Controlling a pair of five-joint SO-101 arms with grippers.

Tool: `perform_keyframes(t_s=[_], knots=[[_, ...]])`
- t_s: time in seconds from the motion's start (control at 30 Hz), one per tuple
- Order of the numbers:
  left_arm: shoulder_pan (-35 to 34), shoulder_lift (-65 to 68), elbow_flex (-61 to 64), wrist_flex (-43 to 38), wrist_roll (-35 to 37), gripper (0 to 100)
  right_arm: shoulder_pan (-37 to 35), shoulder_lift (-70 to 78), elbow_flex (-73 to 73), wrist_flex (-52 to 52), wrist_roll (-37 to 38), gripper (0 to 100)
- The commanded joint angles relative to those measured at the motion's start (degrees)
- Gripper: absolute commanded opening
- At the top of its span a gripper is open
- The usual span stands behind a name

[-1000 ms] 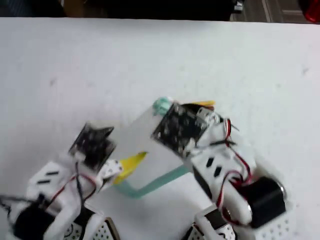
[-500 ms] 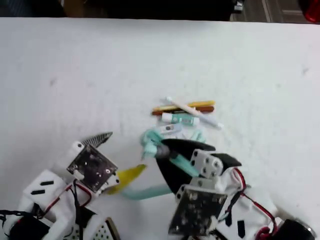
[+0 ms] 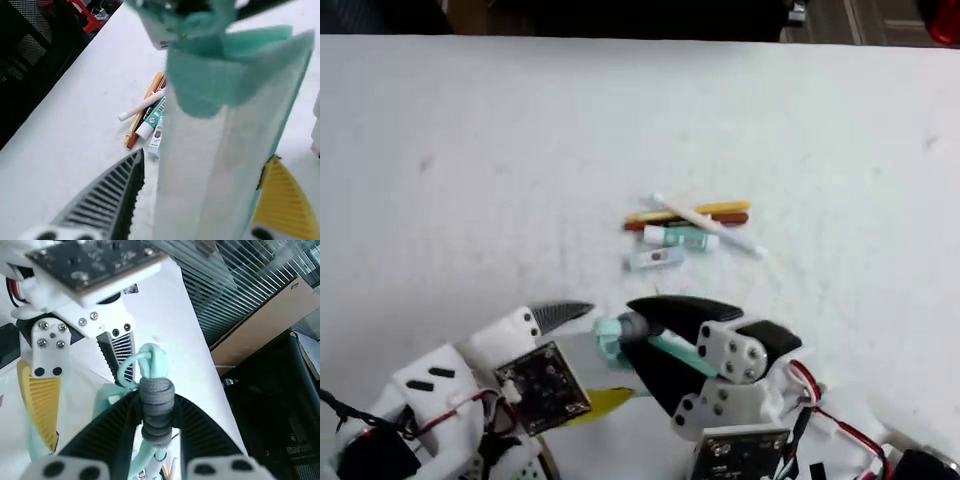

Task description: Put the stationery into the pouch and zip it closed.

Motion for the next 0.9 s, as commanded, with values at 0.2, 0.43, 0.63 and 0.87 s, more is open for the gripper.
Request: perform_keyframes(t_s=[0.2,0.43,0.63,0.87], knots=[[-5.14,-0.22,-2.55,-8.35,2.37,3,10.24,6.99,4.13,-8.84,-3.6,1.7],[-5.49,0.04,-1.93,-13.89,2.81,2,11.82,11.3,3.96,-18.07,-6.77,1.7],[-8.31,-0.22,11.34,-27.69,4.13,2,11.82,21.49,0.18,-21.67,-6.95,1.6],[-24.84,-0.22,26.73,-46.15,22.86,2,16.48,30.64,-8.09,-20.88,-9.41,1.6]])
